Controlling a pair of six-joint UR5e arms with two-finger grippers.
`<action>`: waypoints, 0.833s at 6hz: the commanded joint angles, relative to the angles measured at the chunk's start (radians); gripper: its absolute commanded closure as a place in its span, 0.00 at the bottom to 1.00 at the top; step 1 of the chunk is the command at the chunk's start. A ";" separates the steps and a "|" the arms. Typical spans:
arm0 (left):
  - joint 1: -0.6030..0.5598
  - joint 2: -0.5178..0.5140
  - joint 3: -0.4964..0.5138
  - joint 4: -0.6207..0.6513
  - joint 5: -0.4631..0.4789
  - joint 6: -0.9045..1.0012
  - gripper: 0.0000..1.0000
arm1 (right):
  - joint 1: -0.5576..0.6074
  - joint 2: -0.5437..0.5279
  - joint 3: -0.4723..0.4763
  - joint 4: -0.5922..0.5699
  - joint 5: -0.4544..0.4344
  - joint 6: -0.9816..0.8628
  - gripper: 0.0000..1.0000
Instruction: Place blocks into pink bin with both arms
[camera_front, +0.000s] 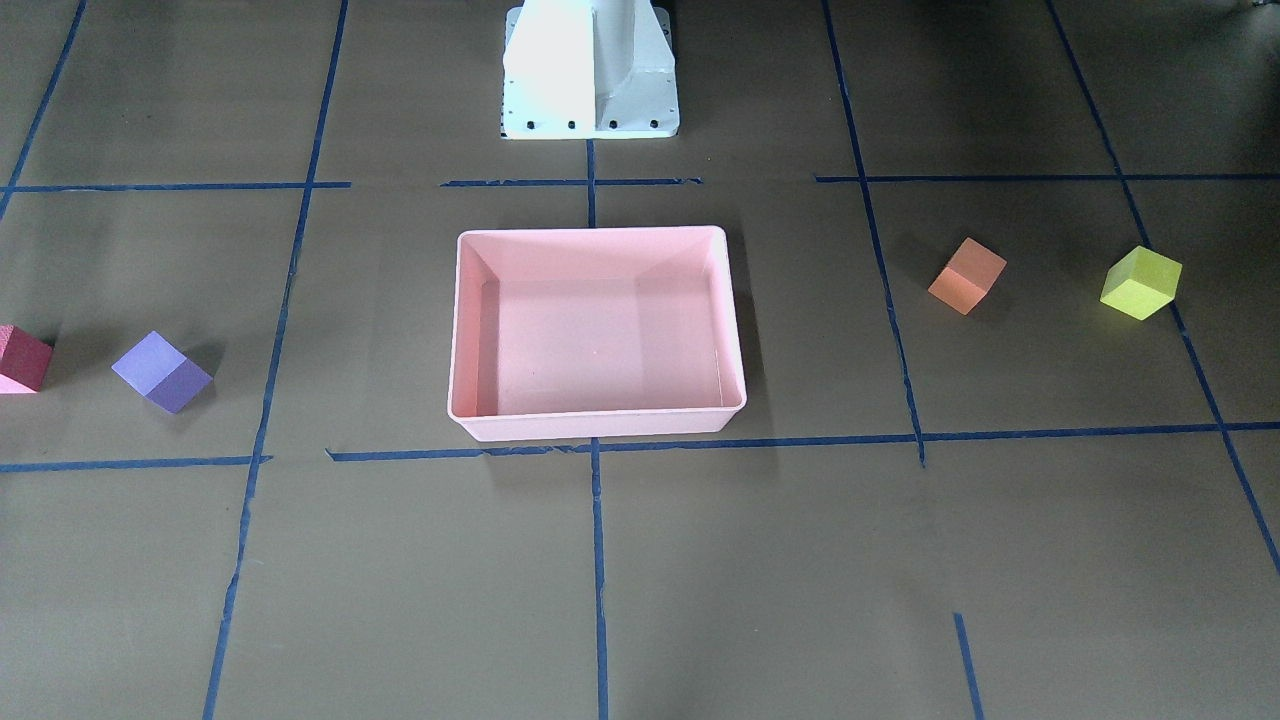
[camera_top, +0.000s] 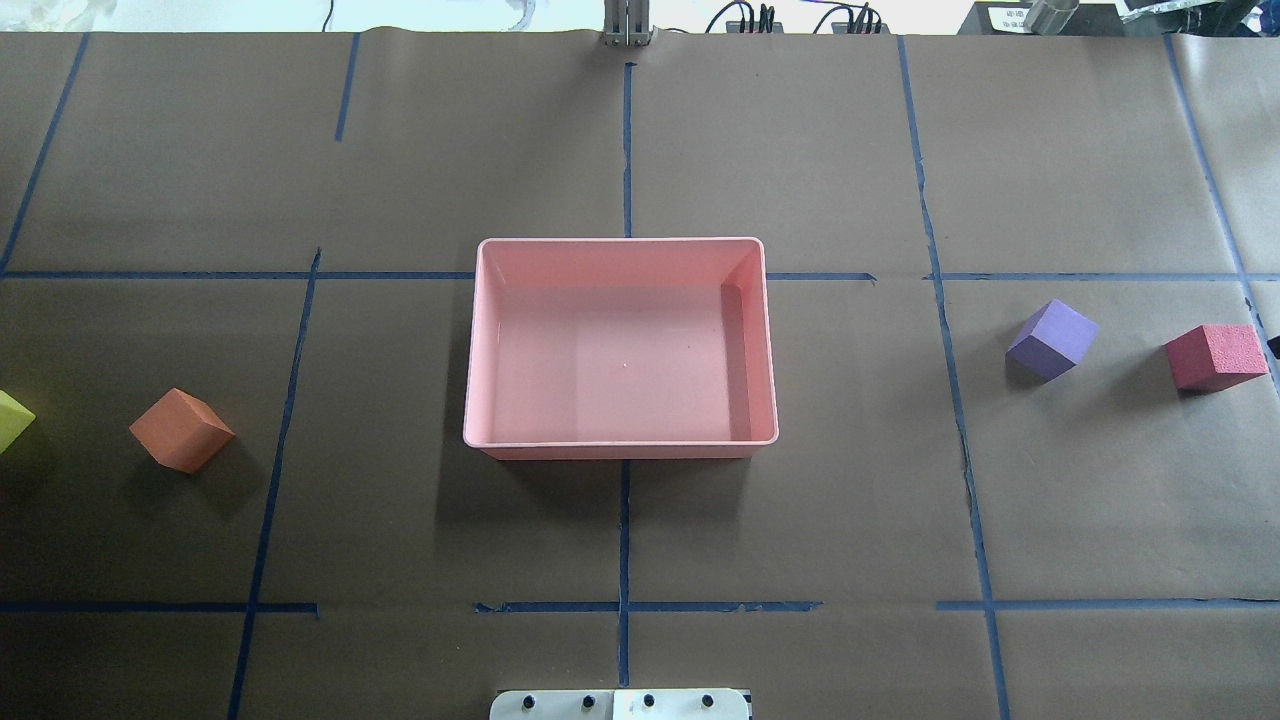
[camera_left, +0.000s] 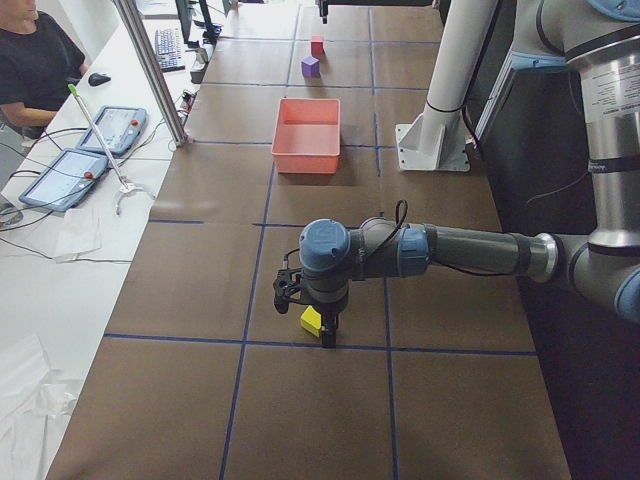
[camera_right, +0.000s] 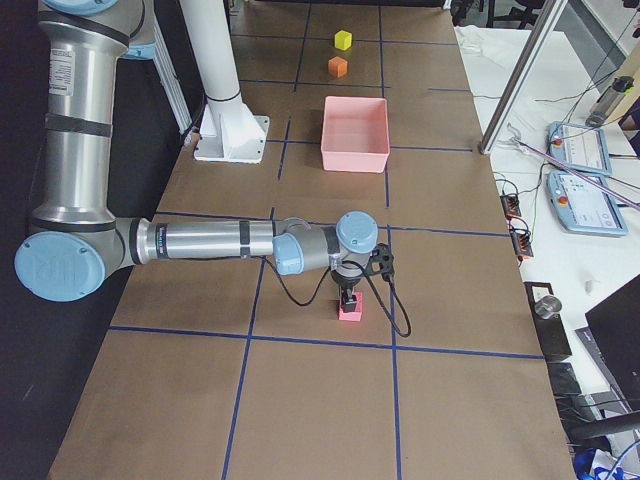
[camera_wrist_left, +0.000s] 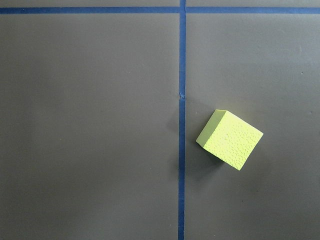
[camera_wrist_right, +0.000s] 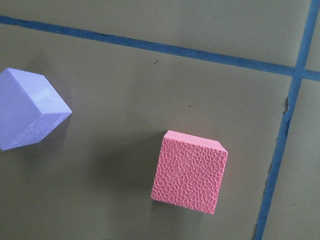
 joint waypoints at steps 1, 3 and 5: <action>0.000 0.000 -0.001 0.000 0.000 0.000 0.00 | -0.038 0.009 -0.023 0.002 -0.026 0.098 0.00; 0.000 0.000 0.001 0.001 0.002 0.000 0.00 | -0.107 0.015 -0.068 0.066 -0.095 0.137 0.00; 0.000 0.000 -0.001 0.000 0.000 0.000 0.00 | -0.129 0.015 -0.103 0.166 -0.137 0.189 0.01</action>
